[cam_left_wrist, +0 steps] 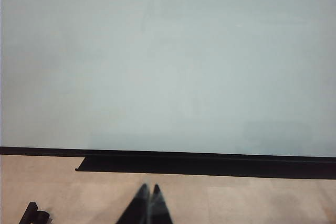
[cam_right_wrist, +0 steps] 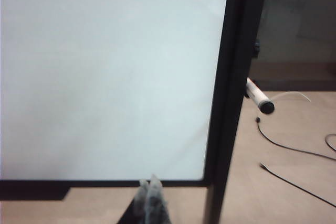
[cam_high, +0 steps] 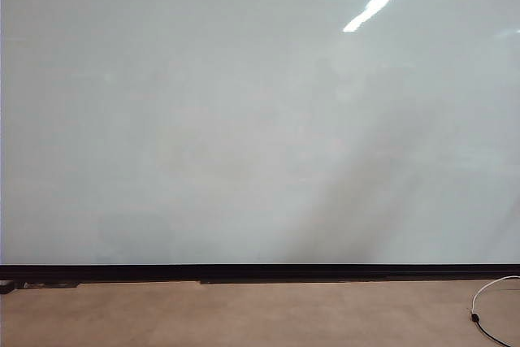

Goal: Pick up the pen on the shelf to the right of the whiteboard and draw a rectangle.

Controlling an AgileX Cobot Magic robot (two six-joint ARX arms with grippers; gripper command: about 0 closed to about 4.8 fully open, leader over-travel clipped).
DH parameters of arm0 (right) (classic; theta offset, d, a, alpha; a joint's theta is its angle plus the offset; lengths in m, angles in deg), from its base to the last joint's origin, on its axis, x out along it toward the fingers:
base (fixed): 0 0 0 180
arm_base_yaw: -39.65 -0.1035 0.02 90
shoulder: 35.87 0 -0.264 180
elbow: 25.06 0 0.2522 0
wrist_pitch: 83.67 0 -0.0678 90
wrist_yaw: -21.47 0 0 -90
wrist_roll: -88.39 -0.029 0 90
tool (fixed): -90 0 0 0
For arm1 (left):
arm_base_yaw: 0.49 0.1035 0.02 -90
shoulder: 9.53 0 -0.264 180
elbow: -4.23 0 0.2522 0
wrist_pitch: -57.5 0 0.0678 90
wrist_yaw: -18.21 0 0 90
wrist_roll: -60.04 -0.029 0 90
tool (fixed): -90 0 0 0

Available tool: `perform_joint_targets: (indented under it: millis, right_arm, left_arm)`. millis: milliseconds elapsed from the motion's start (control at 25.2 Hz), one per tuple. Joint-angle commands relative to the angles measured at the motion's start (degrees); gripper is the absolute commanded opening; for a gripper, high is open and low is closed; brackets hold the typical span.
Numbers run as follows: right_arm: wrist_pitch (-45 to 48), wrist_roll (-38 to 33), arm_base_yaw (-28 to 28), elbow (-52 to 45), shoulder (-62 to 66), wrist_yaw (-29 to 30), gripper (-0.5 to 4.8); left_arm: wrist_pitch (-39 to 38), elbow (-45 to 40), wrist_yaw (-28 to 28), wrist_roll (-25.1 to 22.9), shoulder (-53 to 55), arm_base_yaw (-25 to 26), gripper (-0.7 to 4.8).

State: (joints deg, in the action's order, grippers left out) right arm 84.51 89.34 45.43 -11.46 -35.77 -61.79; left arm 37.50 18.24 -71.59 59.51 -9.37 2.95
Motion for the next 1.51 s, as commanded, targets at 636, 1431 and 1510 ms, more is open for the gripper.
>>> perform_joint_targets:
  millis: [636,1431,1510]
  right_arm:
    - [-0.48,-2.93,-0.09,3.96,0.02,-0.81,-0.09]
    - [4.07,5.55,0.04,14.53,20.98,-5.97,-0.09]
    - [5.42,5.64,0.20,14.58,22.03,-6.01,-0.09]
  left_arm:
    - [0.66,0.13,-0.02,-0.04,0.02,0.04,-0.05]
    - [0.66,0.13,-0.02,-0.07,0.02,0.07,-0.05]
    - [0.66,0.13,-0.02,-0.07,0.02,0.04,-0.04]
